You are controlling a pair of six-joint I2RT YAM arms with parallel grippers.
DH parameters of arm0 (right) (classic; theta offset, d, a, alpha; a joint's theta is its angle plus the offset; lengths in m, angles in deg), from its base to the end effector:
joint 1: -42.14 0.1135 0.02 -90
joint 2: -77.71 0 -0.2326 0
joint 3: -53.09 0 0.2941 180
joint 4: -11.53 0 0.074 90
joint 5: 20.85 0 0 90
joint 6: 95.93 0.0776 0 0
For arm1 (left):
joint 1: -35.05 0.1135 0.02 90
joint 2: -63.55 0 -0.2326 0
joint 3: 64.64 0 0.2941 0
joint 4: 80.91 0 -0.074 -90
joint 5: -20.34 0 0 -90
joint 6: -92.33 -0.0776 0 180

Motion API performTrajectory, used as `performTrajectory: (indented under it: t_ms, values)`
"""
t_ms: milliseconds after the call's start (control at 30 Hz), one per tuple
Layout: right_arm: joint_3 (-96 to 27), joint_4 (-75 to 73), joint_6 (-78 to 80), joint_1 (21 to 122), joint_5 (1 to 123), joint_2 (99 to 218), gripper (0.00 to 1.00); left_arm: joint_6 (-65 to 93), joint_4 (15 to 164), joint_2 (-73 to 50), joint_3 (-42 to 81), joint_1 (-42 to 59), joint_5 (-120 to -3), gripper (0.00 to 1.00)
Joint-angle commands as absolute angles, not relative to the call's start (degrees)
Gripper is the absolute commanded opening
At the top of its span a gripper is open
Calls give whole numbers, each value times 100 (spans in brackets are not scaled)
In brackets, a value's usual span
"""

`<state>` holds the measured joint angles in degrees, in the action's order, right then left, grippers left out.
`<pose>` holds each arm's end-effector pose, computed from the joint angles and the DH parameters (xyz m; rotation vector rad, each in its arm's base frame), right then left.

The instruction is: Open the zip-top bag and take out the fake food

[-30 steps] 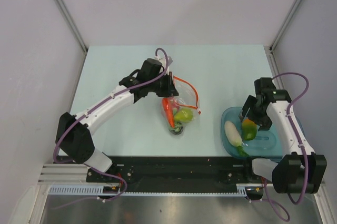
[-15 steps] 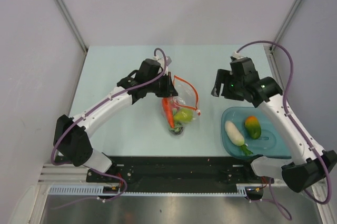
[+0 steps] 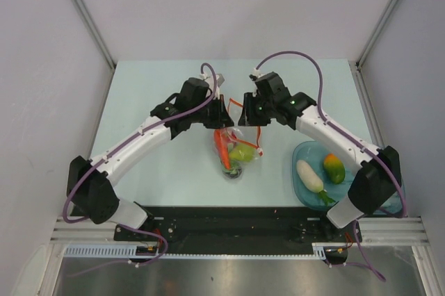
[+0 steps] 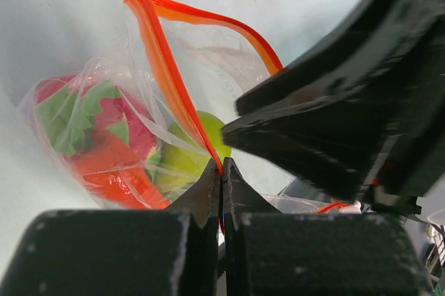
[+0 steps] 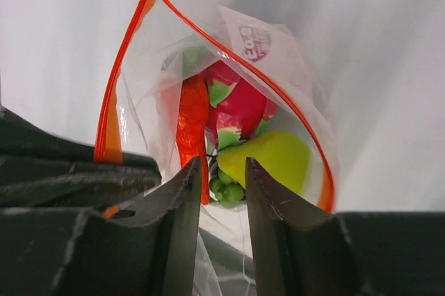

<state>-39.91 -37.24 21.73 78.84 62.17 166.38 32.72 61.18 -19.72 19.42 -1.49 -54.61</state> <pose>0.3277 0.2560 0.2625 -0.2552 2.4337 0.6734 0.3139 -0.2577 0.2587 0.2805 2.3405 -0.9042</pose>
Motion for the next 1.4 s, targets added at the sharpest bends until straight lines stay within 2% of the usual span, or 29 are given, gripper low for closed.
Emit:
performTrajectory:
  t_ms: [0,200,533,633,667,800,933,1367]
  values:
    - [-4060,-3347,2193,8045,5878,16964,36,3212,6191,-1679,1885,-187,-5472,0]
    - [-3797,-3488,2105,8177,5974,17158,38,3230,6218,-1670,1824,-187,-5454,0]
    - [-3190,-3751,1938,8353,6431,17088,53,3239,6244,-1696,1806,-178,-5410,0]
    - [-3023,-3760,1885,8397,6458,17070,66,3239,6235,-1679,1753,-187,-5419,0]
    - [-2979,-3725,1885,8406,6467,17070,74,3247,6253,-1670,1745,-178,-5419,0]
    - [-2794,-3514,1832,8467,6475,17114,86,3256,6244,-1661,1683,-178,-5402,0]
    - [-2715,-3357,1780,8520,6502,17325,90,3274,6262,-1670,1665,-178,-5384,0]
    - [-2451,-2662,1560,8758,6827,17791,91,3221,6209,-1635,1586,-178,-5419,0]
